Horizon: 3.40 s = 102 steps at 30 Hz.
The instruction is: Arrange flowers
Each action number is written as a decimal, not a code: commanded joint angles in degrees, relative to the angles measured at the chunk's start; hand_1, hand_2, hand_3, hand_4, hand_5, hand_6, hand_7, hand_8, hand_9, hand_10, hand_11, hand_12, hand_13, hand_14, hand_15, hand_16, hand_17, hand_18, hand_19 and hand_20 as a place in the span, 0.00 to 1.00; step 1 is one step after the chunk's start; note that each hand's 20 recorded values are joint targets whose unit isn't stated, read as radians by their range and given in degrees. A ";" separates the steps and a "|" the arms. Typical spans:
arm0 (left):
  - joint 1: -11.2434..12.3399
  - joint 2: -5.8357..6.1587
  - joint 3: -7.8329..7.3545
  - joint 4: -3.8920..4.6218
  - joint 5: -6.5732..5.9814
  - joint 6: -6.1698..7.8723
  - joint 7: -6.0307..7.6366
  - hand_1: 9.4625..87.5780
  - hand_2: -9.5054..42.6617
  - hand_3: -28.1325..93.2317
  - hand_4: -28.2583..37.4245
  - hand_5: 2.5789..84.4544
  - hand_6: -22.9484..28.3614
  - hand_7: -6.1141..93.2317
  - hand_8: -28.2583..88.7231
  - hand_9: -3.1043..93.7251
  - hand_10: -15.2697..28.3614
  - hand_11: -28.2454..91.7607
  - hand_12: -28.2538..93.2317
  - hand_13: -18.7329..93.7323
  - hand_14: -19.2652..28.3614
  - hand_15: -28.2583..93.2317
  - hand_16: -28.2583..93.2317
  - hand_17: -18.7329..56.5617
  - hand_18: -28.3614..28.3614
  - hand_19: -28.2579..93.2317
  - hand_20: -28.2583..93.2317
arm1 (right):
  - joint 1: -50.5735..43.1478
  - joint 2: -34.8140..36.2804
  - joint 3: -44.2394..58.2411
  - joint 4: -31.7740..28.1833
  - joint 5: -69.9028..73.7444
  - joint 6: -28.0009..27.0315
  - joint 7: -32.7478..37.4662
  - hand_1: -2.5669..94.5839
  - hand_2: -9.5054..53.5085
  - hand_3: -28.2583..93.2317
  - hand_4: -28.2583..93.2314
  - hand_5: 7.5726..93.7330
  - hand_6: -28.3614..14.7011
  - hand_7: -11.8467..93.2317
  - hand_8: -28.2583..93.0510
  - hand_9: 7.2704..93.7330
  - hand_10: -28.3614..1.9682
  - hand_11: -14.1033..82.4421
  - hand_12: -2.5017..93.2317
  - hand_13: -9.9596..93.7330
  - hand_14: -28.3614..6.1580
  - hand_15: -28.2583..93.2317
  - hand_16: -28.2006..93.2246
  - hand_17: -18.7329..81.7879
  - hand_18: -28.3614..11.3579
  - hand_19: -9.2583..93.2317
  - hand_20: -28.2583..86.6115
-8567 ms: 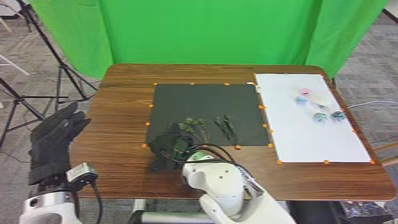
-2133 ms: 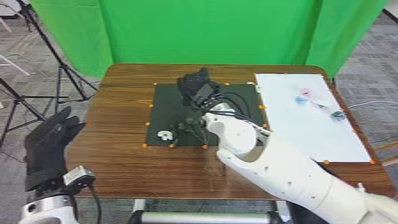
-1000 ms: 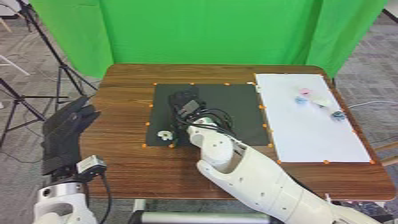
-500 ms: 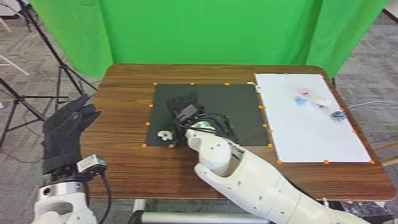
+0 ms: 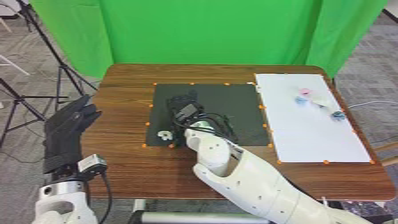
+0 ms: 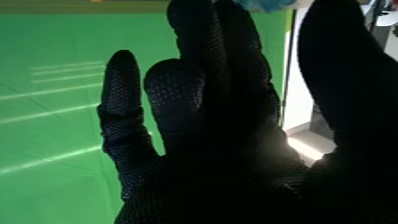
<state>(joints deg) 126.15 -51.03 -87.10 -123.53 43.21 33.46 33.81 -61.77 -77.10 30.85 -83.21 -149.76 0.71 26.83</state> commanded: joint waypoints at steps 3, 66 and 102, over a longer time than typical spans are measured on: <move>2.79 -0.17 -0.79 -1.09 -0.38 1.32 0.62 0.22 0.24 0.91 0.17 0.51 0.70 0.22 0.15 0.40 0.83 0.59 0.30 0.41 1.00 0.80 0.08 0.14 0.91 0.70 0.38 | 4.05 1.87 -3.05 -2.41 0.84 2.35 1.42 0.37 0.00 0.88 0.00 0.61 0.57 0.41 0.11 0.67 0.42 0.55 0.23 0.69 0.50 0.92 0.45 0.34 0.07 0.84 0.53; 10.04 -4.10 -2.98 -3.96 1.06 3.10 2.63 0.22 0.23 0.91 0.15 0.50 0.70 0.22 0.15 0.40 0.83 0.59 0.30 0.40 1.00 0.80 0.08 0.14 0.91 0.70 0.39 | -10.14 37.75 32.41 -7.96 20.80 -24.22 18.62 0.35 0.03 0.93 0.02 0.49 0.43 0.29 0.15 0.50 0.19 0.43 0.22 0.58 0.30 0.92 0.40 0.28 0.04 0.79 0.55; 9.18 -3.14 -2.02 -3.62 -0.16 3.22 3.43 0.22 0.24 0.91 0.15 0.50 0.70 0.22 0.15 0.40 0.83 0.59 0.29 0.41 1.00 0.80 0.08 0.14 0.91 0.70 0.38 | -9.07 38.17 28.24 -3.50 19.25 -19.46 19.33 0.56 0.00 0.85 0.00 0.68 0.59 0.38 0.23 0.82 0.60 0.32 0.37 0.71 0.48 0.92 0.43 0.35 0.10 0.82 0.53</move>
<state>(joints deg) 135.20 -54.53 -89.36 -127.29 43.44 36.73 36.91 -71.10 -39.72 60.02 -87.20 -128.63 -21.69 45.65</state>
